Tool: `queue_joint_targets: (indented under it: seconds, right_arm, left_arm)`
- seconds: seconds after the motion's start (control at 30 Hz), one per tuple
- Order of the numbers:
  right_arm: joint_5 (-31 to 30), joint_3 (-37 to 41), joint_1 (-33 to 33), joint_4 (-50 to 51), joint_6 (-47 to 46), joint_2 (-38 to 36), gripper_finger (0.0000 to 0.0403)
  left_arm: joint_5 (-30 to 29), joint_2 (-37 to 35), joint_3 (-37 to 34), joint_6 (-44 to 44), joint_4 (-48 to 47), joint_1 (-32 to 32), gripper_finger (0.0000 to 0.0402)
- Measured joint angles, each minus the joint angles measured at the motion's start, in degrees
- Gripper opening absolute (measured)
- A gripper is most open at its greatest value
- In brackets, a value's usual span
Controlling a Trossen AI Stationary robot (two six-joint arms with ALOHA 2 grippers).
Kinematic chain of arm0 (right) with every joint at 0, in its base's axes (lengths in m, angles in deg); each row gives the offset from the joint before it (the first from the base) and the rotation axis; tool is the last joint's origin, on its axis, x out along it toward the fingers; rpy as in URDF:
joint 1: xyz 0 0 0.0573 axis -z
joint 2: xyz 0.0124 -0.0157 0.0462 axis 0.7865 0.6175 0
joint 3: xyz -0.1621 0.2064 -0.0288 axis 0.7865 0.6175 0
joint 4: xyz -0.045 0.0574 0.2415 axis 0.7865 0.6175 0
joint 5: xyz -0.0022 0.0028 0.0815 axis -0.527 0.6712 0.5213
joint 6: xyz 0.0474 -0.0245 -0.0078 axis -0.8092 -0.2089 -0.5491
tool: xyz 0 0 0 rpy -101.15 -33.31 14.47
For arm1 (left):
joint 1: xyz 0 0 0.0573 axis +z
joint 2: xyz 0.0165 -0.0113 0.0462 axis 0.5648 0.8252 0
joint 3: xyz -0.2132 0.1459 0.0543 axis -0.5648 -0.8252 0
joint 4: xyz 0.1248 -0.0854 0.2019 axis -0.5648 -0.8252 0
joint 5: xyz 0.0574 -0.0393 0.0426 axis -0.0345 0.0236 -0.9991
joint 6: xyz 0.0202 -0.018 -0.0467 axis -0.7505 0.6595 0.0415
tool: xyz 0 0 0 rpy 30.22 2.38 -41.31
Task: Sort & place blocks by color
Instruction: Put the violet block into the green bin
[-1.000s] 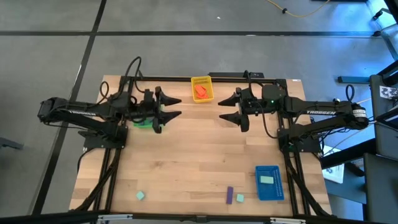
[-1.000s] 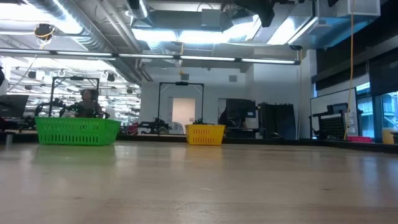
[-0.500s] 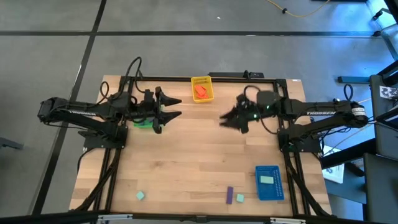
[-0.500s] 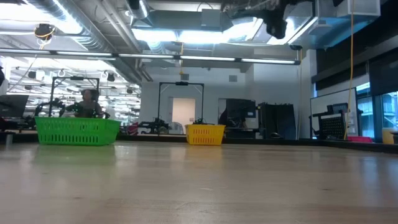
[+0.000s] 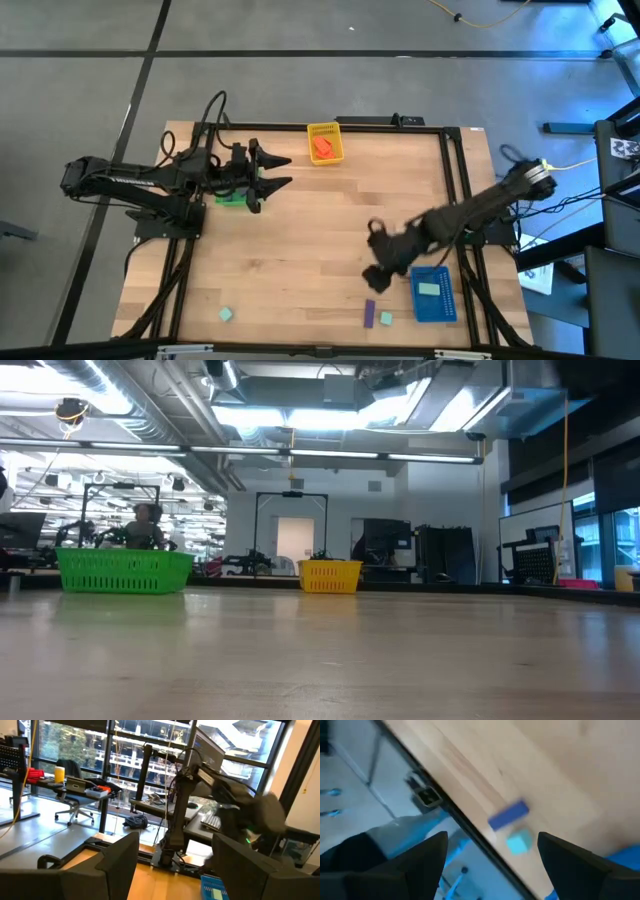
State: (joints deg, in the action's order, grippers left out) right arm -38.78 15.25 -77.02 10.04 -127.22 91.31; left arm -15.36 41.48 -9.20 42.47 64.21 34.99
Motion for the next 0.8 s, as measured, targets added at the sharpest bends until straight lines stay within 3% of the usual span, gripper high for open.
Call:
queue_joint_targets:
  seconds: [0.33,0.8]
  right_arm:
    - [0.03,-1.83,-8.01,-1.80,-29.78,15.24,0.0311]
    - [-0.33,-1.92,-8.42,-6.61,-41.03,24.19,0.0311]
  left_arm:
    - [0.18,0.00,0.00,-0.04,-0.04,0.00,0.0243]
    - [0.59,0.00,0.00,-0.11,0.14,0.00,0.0243]
